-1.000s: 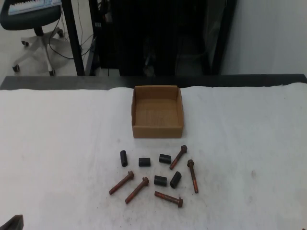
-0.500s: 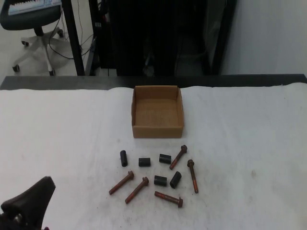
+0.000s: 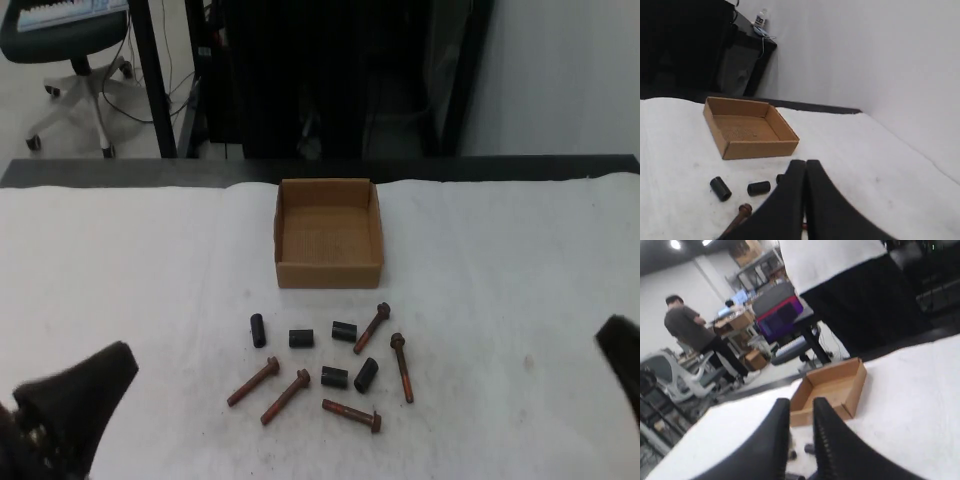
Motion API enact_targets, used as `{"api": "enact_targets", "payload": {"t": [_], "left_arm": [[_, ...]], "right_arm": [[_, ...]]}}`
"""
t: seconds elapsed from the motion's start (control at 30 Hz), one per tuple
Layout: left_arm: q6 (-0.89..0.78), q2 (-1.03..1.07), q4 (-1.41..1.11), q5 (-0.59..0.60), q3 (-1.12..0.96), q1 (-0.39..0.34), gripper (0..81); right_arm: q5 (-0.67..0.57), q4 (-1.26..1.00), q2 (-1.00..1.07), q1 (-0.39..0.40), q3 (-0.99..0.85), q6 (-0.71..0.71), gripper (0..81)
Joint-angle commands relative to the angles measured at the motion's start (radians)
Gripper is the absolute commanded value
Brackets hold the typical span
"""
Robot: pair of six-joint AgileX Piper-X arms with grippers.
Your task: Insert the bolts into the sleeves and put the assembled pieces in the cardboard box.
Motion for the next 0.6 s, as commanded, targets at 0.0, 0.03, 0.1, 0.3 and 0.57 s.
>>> {"api": "enact_targets", "payload": {"t": [0.0, 0.03, 0.1, 0.3, 0.57], "left_arm": [[0.238, 0.184, 0.107, 0.028, -0.164, -0.005, 0.6], [0.311, 0.239, 0.167, 0.028, -0.202, -0.005, 2.1], [0.401, 0.381, 0.284, 0.028, -0.31, -0.005, 9.5], [0.501, 0.767, 0.494, 0.042, -0.609, -0.027, 44.0], [0.611, 1.141, 0.687, -0.048, -0.859, -0.213, 45.1]], "right_arm": [[-0.055, 0.0, 0.091, 0.001, -0.073, -0.047, 27.4], [-0.083, 0.003, 0.157, 0.001, -0.116, -0.087, 28.1], [-0.143, 0.008, 0.294, 0.001, -0.204, -0.153, 28.1], [-0.204, 0.274, 0.653, 0.001, -0.549, -0.454, 28.1], [-0.172, 0.497, 0.91, 0.019, -0.804, -0.691, 28.1]]}}
